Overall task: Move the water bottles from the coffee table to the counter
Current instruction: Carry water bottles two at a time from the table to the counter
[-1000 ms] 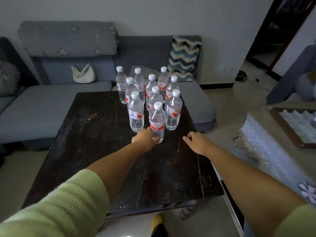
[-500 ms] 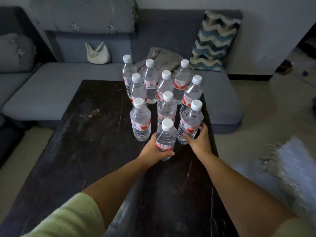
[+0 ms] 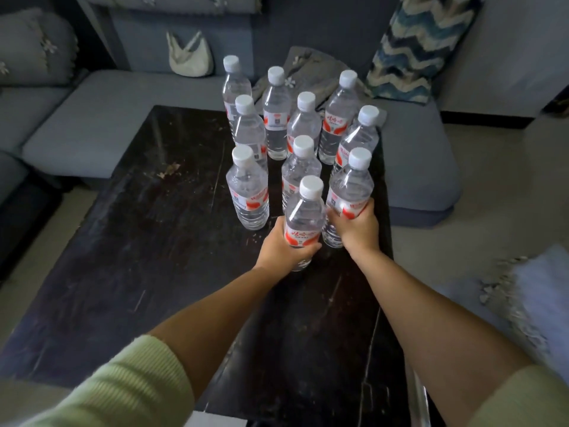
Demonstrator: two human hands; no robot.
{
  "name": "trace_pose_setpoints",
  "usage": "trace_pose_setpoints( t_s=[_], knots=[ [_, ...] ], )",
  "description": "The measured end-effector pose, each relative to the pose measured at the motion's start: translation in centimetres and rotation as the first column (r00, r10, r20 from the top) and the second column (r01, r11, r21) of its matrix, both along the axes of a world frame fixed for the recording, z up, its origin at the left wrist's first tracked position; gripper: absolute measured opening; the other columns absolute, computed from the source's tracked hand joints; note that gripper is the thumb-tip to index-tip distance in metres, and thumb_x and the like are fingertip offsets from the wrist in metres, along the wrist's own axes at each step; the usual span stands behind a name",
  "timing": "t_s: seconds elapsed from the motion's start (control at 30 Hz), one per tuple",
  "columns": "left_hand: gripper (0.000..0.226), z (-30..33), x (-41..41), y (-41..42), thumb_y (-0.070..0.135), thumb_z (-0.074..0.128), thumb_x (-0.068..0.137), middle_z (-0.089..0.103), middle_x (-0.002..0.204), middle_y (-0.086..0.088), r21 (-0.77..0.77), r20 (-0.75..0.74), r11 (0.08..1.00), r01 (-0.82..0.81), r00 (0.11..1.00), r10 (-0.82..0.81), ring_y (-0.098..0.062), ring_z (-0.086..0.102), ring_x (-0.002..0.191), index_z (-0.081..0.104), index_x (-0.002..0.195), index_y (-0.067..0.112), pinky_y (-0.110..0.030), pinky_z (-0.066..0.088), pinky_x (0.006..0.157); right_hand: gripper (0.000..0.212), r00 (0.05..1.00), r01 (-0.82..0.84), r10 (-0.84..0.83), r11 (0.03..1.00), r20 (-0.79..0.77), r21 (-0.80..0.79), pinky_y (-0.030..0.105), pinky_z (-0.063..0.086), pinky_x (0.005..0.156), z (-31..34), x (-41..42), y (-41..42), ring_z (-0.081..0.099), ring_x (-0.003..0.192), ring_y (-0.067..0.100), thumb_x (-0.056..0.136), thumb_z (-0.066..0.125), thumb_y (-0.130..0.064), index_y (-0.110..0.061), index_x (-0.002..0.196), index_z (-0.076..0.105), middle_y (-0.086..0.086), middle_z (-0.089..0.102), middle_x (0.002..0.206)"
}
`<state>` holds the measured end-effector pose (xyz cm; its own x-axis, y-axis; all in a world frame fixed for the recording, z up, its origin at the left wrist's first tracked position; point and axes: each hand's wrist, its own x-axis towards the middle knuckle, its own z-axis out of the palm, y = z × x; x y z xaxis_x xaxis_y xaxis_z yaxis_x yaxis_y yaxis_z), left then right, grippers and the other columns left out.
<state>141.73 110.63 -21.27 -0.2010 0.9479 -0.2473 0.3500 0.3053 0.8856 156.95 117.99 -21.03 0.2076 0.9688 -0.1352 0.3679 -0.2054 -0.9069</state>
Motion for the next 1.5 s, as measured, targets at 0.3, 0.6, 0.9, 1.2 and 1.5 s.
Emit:
trace_pose_setpoints(
  t_s=[0.3,0.6,0.9,1.2,1.5],
  knots=[
    [0.059,1.7,0.1,-1.8,0.04,0.085,0.064,0.06,0.092,0.016,-0.085,-0.066,0.996,0.02,0.997,-0.026,-0.004,0.06,0.086,0.047,0.108,0.028,-0.02,0.045,0.072,0.059,0.995,-0.037,0.046,0.994,0.088,-0.105,0.026,0.046,0.074,1.1,5.5,-3.7,0.065,0.092,0.018,0.069,0.081,-0.042,-0.019,0.117,0.055,-0.003,0.067,0.105],
    [0.067,5.6,4.9,0.6,0.038,0.085,0.065,0.064,0.107,0.002,-0.028,-0.156,0.954,0.298,0.941,-0.299,-0.017,0.063,0.099,0.048,0.117,0.018,-0.036,0.053,0.088,0.061,0.973,0.191,-0.182,0.98,0.142,-0.053,0.025,0.048,0.073,4.4,12.8,-8.6,0.063,0.09,0.018,0.073,0.079,-0.04,-0.017,0.122,0.053,-0.002,0.064,0.104],
    [0.072,7.0,11.4,-0.4,0.038,0.084,0.066,0.063,0.108,0.001,-0.006,-0.157,0.756,0.654,0.746,-0.647,-0.018,0.061,0.097,0.047,0.123,0.014,-0.03,0.047,0.086,0.063,0.776,0.62,-0.606,0.784,0.175,-0.03,0.024,0.042,0.073,6.3,16.4,-19.3,0.057,0.085,0.015,0.073,0.08,-0.037,-0.017,0.124,0.049,-0.005,0.057,0.101],
    [0.044,7.9,18.6,-9.3,0.03,0.084,0.07,0.071,0.101,0.004,0.043,-0.03,0.319,0.947,0.321,-0.947,-0.014,0.067,0.094,0.063,0.108,0.022,-0.028,0.052,0.084,0.048,0.385,0.922,-0.92,0.387,0.071,0.021,0.026,0.047,0.077,7.6,16.3,-35.5,0.064,0.092,0.017,0.075,0.079,-0.031,-0.013,0.116,0.061,0.005,0.069,0.109],
    [0.037,8.6,26.5,-26.2,0.013,0.081,0.075,0.067,0.102,-0.003,-0.004,0.011,-0.071,0.997,-0.071,-0.997,-0.017,0.064,0.092,0.064,0.108,0.014,-0.023,0.047,0.072,0.062,-0.024,0.999,-0.997,-0.027,0.073,-0.041,0.03,0.05,0.078,7.1,15.4,-55.8,0.063,0.093,0.021,0.072,0.077,-0.05,-0.013,0.116,0.055,0.002,0.066,0.105]
  ],
)
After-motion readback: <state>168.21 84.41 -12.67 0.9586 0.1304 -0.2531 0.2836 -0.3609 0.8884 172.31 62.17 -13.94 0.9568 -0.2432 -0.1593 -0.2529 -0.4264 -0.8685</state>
